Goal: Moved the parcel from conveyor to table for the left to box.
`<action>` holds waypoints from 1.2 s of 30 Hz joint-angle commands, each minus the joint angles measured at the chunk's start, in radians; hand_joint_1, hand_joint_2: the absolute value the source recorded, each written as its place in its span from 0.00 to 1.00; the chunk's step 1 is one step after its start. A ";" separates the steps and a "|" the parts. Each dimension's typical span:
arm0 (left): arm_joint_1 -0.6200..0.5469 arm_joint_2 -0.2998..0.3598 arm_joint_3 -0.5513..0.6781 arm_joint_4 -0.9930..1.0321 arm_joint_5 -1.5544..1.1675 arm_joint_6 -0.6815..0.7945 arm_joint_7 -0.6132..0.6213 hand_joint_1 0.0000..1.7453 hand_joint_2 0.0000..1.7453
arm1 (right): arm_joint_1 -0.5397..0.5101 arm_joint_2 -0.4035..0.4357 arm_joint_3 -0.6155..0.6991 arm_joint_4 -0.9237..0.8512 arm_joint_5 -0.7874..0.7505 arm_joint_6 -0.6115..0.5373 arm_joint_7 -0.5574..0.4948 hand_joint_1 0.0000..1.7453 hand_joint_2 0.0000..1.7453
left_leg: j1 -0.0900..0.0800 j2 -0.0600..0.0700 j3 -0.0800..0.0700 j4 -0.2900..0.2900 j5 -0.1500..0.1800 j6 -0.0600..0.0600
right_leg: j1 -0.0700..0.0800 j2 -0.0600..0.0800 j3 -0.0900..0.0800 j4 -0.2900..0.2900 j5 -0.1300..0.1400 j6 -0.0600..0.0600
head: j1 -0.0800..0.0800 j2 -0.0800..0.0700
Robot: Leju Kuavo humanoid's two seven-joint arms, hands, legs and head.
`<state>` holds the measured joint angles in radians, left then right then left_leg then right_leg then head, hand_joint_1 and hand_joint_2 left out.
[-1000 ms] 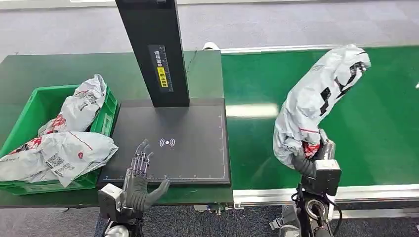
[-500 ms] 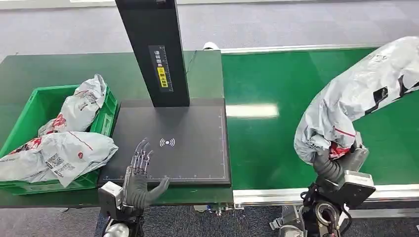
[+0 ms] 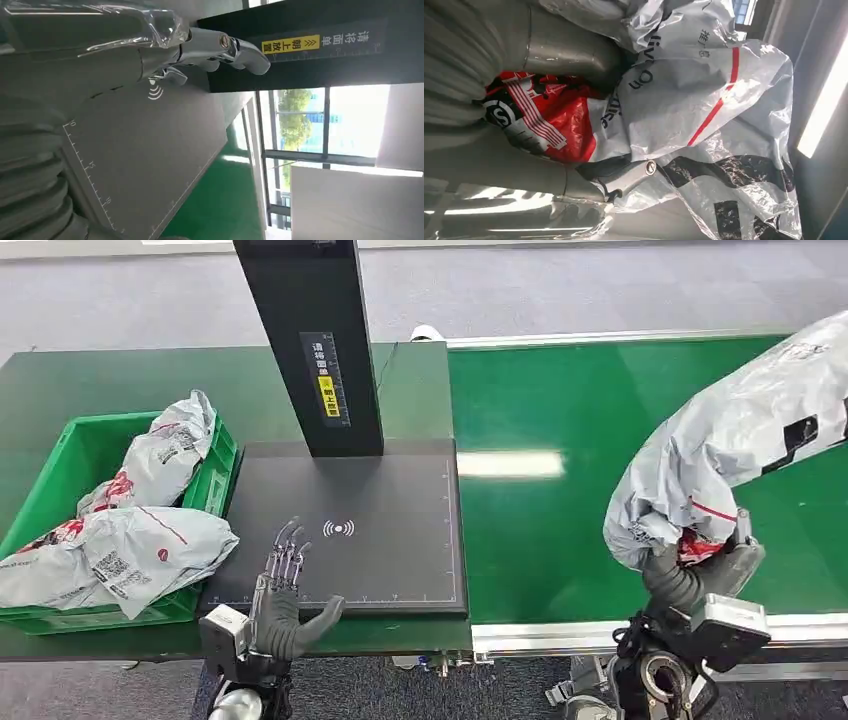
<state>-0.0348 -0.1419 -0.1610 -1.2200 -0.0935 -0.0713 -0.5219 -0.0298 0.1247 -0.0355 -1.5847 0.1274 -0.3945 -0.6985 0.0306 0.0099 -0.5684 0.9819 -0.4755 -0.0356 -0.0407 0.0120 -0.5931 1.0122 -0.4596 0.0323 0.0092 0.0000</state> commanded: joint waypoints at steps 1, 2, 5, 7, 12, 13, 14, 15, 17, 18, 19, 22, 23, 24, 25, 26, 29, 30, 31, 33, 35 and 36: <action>-0.009 -0.003 0.004 0.027 0.013 0.050 -0.030 0.00 1.00 | -0.030 -0.075 0.117 0.129 0.215 -0.036 0.000 0.75 1.00 | 0.000 0.000 0.003 -0.002 0.000 0.003 | 0.001 -0.001 0.003 -0.003 0.001 -0.004 | 0.000 0.000; -0.008 -0.002 0.007 0.017 0.017 0.062 -0.037 0.00 1.00 | -0.039 -0.077 0.130 0.155 0.298 -0.041 0.012 0.81 1.00 | 0.001 0.000 0.003 -0.002 0.000 0.003 | 0.001 0.000 0.003 -0.003 0.001 -0.003 | 0.000 0.000; -0.011 0.004 0.019 0.001 0.052 0.060 -0.047 0.00 1.00 | -0.065 -0.097 0.193 0.214 0.420 0.039 0.036 0.90 1.00 | 0.001 0.002 0.002 -0.001 0.000 0.002 | 0.001 0.001 0.002 -0.002 0.001 -0.003 | 0.000 0.000; -0.013 0.013 0.020 0.004 0.063 0.059 -0.053 0.00 1.00 | -0.085 -0.113 0.249 0.249 0.511 0.074 0.045 0.92 1.00 | 0.001 0.002 0.002 -0.001 0.000 0.002 | 0.001 0.002 0.002 -0.002 0.001 -0.003 | 0.000 0.000; -0.022 0.028 0.011 0.024 0.071 0.056 -0.069 0.00 1.00 | -0.175 -0.158 0.411 0.355 0.701 0.162 0.094 0.88 1.00 | 0.000 0.002 0.002 -0.001 0.000 0.002 | 0.001 0.002 0.002 -0.002 0.001 -0.003 | 0.000 0.000; -0.024 0.029 0.010 0.027 0.072 0.055 -0.070 0.00 1.00 | -0.197 -0.167 0.440 0.384 0.726 0.177 0.100 0.88 1.00 | 0.000 0.003 0.002 -0.002 0.000 0.003 | 0.001 0.003 0.002 -0.003 0.002 -0.003 | 0.000 0.000; -0.023 0.028 0.012 0.028 0.076 0.057 -0.074 0.00 1.00 | -0.224 -0.163 0.457 0.426 0.720 0.183 0.104 0.87 1.00 | 0.000 0.002 0.002 -0.001 0.000 0.002 | 0.001 0.002 0.002 -0.002 0.001 -0.002 | 0.000 0.000; -0.022 0.028 0.012 0.027 0.078 0.057 -0.075 0.00 1.00 | -0.243 -0.162 0.474 0.456 0.719 0.194 0.100 0.87 1.00 | 0.001 0.003 0.003 -0.002 0.000 0.003 | 0.002 0.002 0.003 -0.003 0.002 -0.004 | 0.000 0.000; -0.017 0.028 0.012 0.022 0.081 0.061 -0.077 0.00 1.00 | -0.289 -0.160 0.519 0.523 0.733 0.203 0.104 0.89 1.00 | 0.001 0.003 0.003 -0.002 0.000 0.003 | 0.002 0.003 0.003 -0.003 0.002 -0.004 | 0.000 0.000; -0.014 0.030 0.010 0.017 0.082 0.062 -0.077 0.00 1.00 | -0.314 -0.155 0.548 0.562 0.742 0.212 0.112 0.88 1.00 | 0.001 0.003 0.002 -0.002 0.000 0.002 | 0.001 0.003 0.002 -0.002 0.001 -0.003 | 0.000 0.000; -0.012 0.033 0.010 0.013 0.083 0.066 -0.078 0.00 1.00 | -0.331 -0.151 0.566 0.586 0.747 0.220 0.121 0.90 1.00 | 0.000 0.002 0.002 -0.001 0.000 0.002 | 0.001 0.002 0.001 -0.001 0.001 -0.003 | 0.000 0.000; -0.001 0.035 0.021 0.000 0.087 0.071 -0.078 0.00 1.00 | -0.399 -0.154 0.636 0.655 0.754 0.252 0.154 0.91 1.00 | 0.001 0.002 0.003 -0.002 0.000 0.003 | 0.002 0.002 0.003 -0.002 0.002 -0.004 | 0.000 0.000; 0.002 0.035 0.024 -0.003 0.087 0.071 -0.078 0.00 1.00 | -0.427 -0.159 0.659 0.680 0.756 0.262 0.164 0.95 1.00 | 0.000 0.003 0.002 -0.001 0.000 0.002 | 0.001 0.003 0.001 -0.001 0.001 -0.003 | 0.000 0.000; 0.004 0.034 0.027 -0.005 0.087 0.072 -0.078 0.00 1.00 | -0.447 -0.161 0.670 0.695 0.755 0.269 0.170 0.96 1.00 | 0.001 0.003 0.003 -0.002 0.000 0.003 | 0.002 0.003 0.002 -0.002 0.002 -0.004 | 0.000 0.000; 0.008 0.033 0.030 -0.008 0.087 0.072 -0.078 0.00 1.00 | -0.477 -0.165 0.687 0.729 0.750 0.286 0.177 0.96 1.00 | 0.000 0.003 0.002 -0.001 0.000 0.002 | 0.001 0.003 0.001 -0.001 0.001 -0.003 | 0.000 0.000; 0.009 0.034 0.030 -0.008 0.087 0.072 -0.078 0.00 1.00 | -0.482 -0.168 0.685 0.730 0.750 0.286 0.177 0.94 1.00 | 0.000 0.004 0.002 -0.001 0.000 0.003 | 0.001 0.004 0.001 -0.001 0.002 -0.004 | 0.000 0.000; 0.015 0.033 0.037 -0.013 0.086 0.073 -0.076 0.00 1.00 | -0.501 -0.169 0.686 0.762 0.736 0.259 0.177 0.91 1.00 | 0.000 0.000 0.001 -0.001 0.000 0.002 | 0.001 0.000 0.001 -0.001 0.001 -0.003 | 0.000 0.000; 0.017 0.033 0.039 -0.016 0.086 0.073 -0.076 0.00 1.00 | -0.503 -0.169 0.694 0.769 0.739 0.264 0.176 0.90 1.00 | 0.000 0.000 0.002 -0.001 0.000 0.003 | 0.001 0.000 0.002 -0.001 0.001 -0.003 | 0.000 0.000; 0.015 0.033 0.040 -0.016 0.087 0.073 -0.076 0.00 1.00 | -0.506 -0.169 0.699 0.772 0.738 0.269 0.176 0.91 1.00 | 0.000 -0.001 0.002 -0.001 0.000 0.004 | 0.001 0.000 0.003 -0.002 0.001 -0.004 | 0.000 0.000; 0.013 0.033 0.041 -0.022 0.077 0.082 -0.074 0.00 1.00 | -0.515 -0.166 0.700 0.784 0.732 0.281 0.184 0.93 1.00 | 0.000 -0.001 0.002 -0.001 0.000 0.003 | 0.001 0.000 0.003 -0.002 0.001 -0.004 | 0.000 0.000; 0.012 0.046 0.031 -0.036 0.018 0.117 -0.070 0.00 1.00 | -0.536 -0.159 0.716 0.805 0.727 0.305 0.189 0.91 1.00 | 0.000 -0.002 0.001 -0.001 0.000 0.003 | 0.001 -0.001 0.002 -0.001 0.000 -0.004 | 0.000 0.000; 0.010 0.049 0.032 -0.040 0.010 0.120 -0.070 0.00 1.00 | -0.541 -0.155 0.720 0.807 0.726 0.308 0.189 0.91 1.00 | 0.000 -0.001 0.002 -0.001 0.000 0.003 | 0.002 -0.001 0.002 -0.001 0.001 -0.005 | 0.000 0.000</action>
<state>-0.0217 -0.1137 -0.1312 -1.2490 -0.0141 0.0080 -0.5974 -0.4667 -0.0263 0.5936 -0.9259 0.8622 -0.1187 -0.5196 0.0307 0.0078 -0.5695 0.9819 -0.4751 -0.0357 -0.0407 0.0112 -0.5933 1.0125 -0.4596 0.0323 0.0088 0.0000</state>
